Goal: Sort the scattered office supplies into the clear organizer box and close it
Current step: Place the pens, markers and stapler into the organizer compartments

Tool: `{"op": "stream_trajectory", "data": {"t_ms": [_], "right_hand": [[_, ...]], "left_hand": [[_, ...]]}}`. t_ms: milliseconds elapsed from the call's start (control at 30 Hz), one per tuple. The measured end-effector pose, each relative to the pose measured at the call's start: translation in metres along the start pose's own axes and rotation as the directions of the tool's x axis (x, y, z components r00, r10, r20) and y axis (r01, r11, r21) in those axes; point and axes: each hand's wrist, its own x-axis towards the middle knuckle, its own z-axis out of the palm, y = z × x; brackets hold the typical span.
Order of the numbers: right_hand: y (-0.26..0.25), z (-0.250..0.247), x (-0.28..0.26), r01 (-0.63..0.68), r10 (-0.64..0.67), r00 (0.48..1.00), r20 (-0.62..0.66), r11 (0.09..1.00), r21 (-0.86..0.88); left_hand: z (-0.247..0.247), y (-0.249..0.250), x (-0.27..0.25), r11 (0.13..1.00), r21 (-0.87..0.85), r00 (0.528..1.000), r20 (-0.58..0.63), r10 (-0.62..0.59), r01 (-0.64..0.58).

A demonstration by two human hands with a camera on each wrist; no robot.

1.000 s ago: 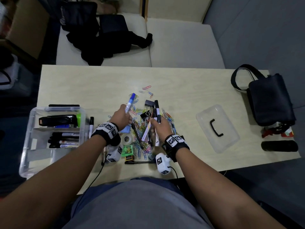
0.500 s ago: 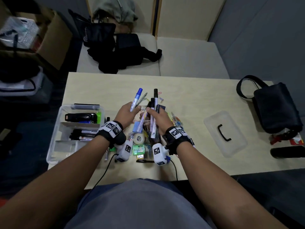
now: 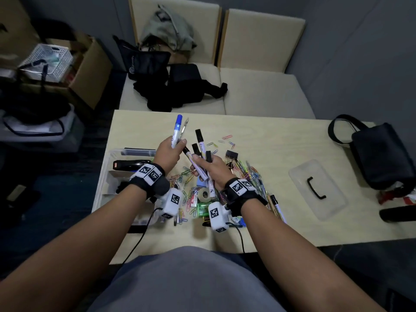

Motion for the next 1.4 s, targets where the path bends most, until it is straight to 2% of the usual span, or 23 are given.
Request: {"op": "stream_trajectory", "data": {"t_ms": [167, 267, 367, 433, 500, 600, 667, 867, 1033, 1133, 1233, 1400], "right_hand": [[0.003, 0.017, 0.000, 0.004, -0.004, 1.000, 0.011, 1.000, -0.017], [-0.003, 0.030, 0.000, 0.030, -0.022, 0.998, 0.052, 0.987, -0.158], [-0.011, 0.045, 0.000, 0.065, -0.009, 0.989, 0.147, 0.924, -0.376], [-0.016, 0.059, 0.003, 0.148, -0.014, 0.973, 0.231, 0.805, -0.574], [-0.020, 0.072, 0.009, 0.237, -0.002, 0.951, 0.308, 0.642, -0.729], [-0.027, 0.096, 0.016, 0.341, 0.025, 0.922, 0.387, 0.423, -0.839], [-0.032, 0.111, 0.019, 0.391, 0.038, 0.906, 0.422, 0.309, -0.867], [-0.028, 0.145, 0.031, 0.494, 0.068, 0.867, 0.493, 0.000, -0.869], [-0.028, 0.170, 0.032, 0.541, 0.019, 0.839, 0.544, -0.142, -0.829], [-0.023, 0.183, 0.033, 0.521, -0.011, 0.844, 0.537, -0.225, -0.823], [-0.013, 0.190, 0.035, 0.507, -0.012, 0.851, 0.525, -0.242, -0.827], [-0.001, 0.189, 0.040, 0.507, 0.028, 0.859, 0.512, -0.190, -0.841]], "left_hand": [[-0.045, -0.017, 0.004, 0.993, 0.120, 0.999, -0.047, 0.008, -0.003], [-0.073, -0.026, 0.007, 0.969, 0.246, 0.995, -0.099, 0.003, 0.022], [-0.106, -0.032, 0.012, 0.875, 0.474, 0.985, -0.172, -0.018, 0.099], [-0.127, -0.036, 0.016, 0.790, 0.596, 0.982, -0.188, -0.033, 0.141], [-0.141, -0.041, 0.018, 0.707, 0.688, 0.981, -0.191, -0.043, 0.165], [-0.153, -0.050, 0.019, 0.609, 0.778, 0.986, -0.159, -0.048, 0.155], [-0.157, -0.055, 0.020, 0.577, 0.803, 0.989, -0.135, -0.064, 0.147], [-0.161, -0.063, 0.024, 0.632, 0.758, 0.987, -0.120, -0.109, 0.162], [-0.166, -0.064, 0.029, 0.664, 0.735, 0.989, -0.078, -0.122, 0.140], [-0.169, -0.063, 0.031, 0.667, 0.732, 0.988, -0.055, -0.141, 0.136], [-0.169, -0.064, 0.030, 0.683, 0.717, 0.989, -0.067, -0.134, 0.141], [-0.169, -0.067, 0.030, 0.691, 0.708, 0.989, -0.081, -0.127, 0.147]]}}
